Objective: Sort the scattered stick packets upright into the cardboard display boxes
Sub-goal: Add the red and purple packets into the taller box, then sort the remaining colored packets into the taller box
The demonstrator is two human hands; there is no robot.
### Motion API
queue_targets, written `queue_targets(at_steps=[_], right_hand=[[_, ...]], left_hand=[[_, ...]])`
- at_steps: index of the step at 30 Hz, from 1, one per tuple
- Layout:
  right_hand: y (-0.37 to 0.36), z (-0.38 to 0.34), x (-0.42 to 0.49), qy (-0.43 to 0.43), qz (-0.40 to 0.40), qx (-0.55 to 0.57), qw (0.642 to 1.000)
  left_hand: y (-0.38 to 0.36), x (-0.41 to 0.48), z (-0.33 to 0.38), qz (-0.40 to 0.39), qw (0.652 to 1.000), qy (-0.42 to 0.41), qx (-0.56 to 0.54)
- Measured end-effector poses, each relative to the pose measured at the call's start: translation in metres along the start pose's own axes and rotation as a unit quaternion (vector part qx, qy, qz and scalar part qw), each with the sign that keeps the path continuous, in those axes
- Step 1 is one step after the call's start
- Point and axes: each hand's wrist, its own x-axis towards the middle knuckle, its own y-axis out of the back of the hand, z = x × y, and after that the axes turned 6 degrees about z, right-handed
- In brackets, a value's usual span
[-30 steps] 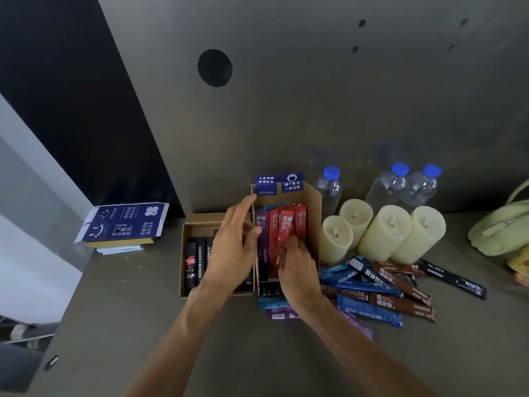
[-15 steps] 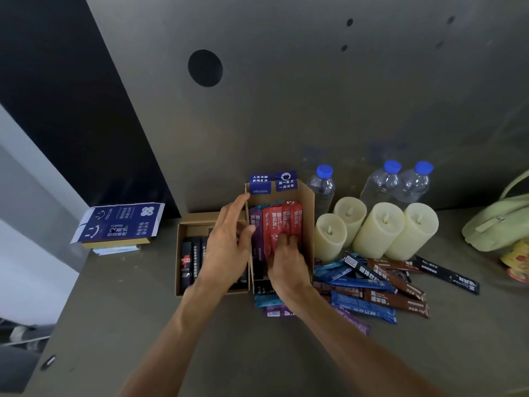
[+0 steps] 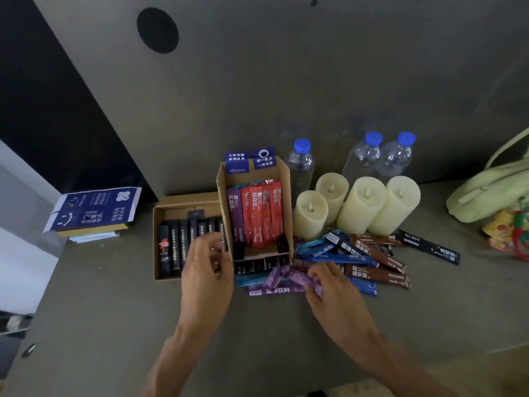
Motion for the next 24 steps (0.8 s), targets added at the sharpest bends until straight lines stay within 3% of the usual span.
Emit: queue_targets(at_steps=[7, 15, 19, 24], right_hand=[[0.015, 0.059, -0.026, -0.068, -0.052, -0.056, 0.995], [0.0, 0.068, -0.025, -0.075, -0.08, -0.072, 0.991], [0.013, 0.079, -0.029, -0.037, -0.057, 0.06, 0.996], [0.057, 0.085, -0.015, -0.142, -0.095, 0.284, 0.943]], left_hand=[[-0.062, -0.056, -0.005, -0.205, 0.969, -0.12, 0.069], [-0.105, -0.07, 0.0, -0.243, 0.928, -0.174, 0.221], [-0.105, -0.07, 0.004, -0.22, 0.934, -0.169, 0.226], [-0.096, -0.067, 0.018, -0.218, 0.95, -0.159, 0.159]])
